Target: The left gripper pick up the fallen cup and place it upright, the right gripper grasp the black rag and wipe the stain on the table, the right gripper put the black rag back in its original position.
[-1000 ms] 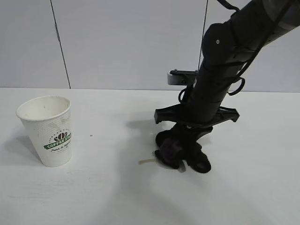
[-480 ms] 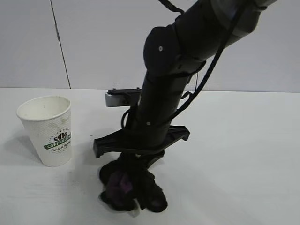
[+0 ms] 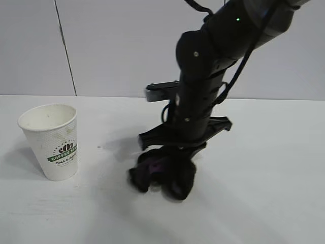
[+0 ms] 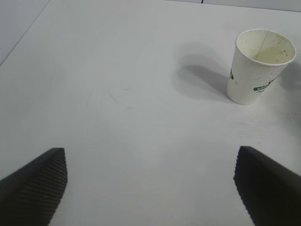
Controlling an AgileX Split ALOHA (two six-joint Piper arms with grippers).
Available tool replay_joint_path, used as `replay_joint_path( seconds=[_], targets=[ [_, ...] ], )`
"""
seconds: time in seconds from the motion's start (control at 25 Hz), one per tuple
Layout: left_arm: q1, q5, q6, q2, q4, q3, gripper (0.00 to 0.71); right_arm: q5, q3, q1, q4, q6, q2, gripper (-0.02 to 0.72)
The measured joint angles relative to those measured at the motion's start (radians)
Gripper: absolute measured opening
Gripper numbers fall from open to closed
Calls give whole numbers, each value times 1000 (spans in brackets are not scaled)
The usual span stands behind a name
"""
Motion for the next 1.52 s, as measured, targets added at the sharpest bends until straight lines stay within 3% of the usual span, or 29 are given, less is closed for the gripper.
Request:
replay_joint_path(
  seconds=[0.16, 0.28, 0.52, 0.56, 0.64, 0.76, 0.88, 1.08, 1.24, 1.4, 1.52],
  targets=[
    [0, 0, 0, 0, 0, 0, 696, 139, -19, -119, -24, 13, 0, 43],
    [0, 0, 0, 0, 0, 0, 696, 221, -20, -141, -26, -20, 0, 43],
    [0, 0, 0, 0, 0, 0, 696, 234, -20, -142, -3, -43, 0, 60],
    [0, 0, 0, 0, 0, 0, 696, 229, -20, -142, -1, -43, 0, 88],
    [0, 0, 0, 0, 0, 0, 696, 225, -20, -142, 1, -43, -1, 233],
    [0, 0, 0, 0, 0, 0, 696, 242, -42, -142, 1, -43, -6, 547],
    [0, 0, 0, 0, 0, 0, 696, 266, -88, -142, 5, -43, -25, 647],
    [0, 0, 0, 0, 0, 0, 696, 286, -173, -153, -33, -42, -125, 650],
    [0, 0, 0, 0, 0, 0, 696, 366, -220, -232, -123, -33, -210, 650],
    [0, 0, 0, 0, 0, 0, 696, 442, -223, -411, -205, -31, -309, 647],
    [0, 0, 0, 0, 0, 0, 696, 463, -223, -566, -213, -35, -410, 613]
  ],
)
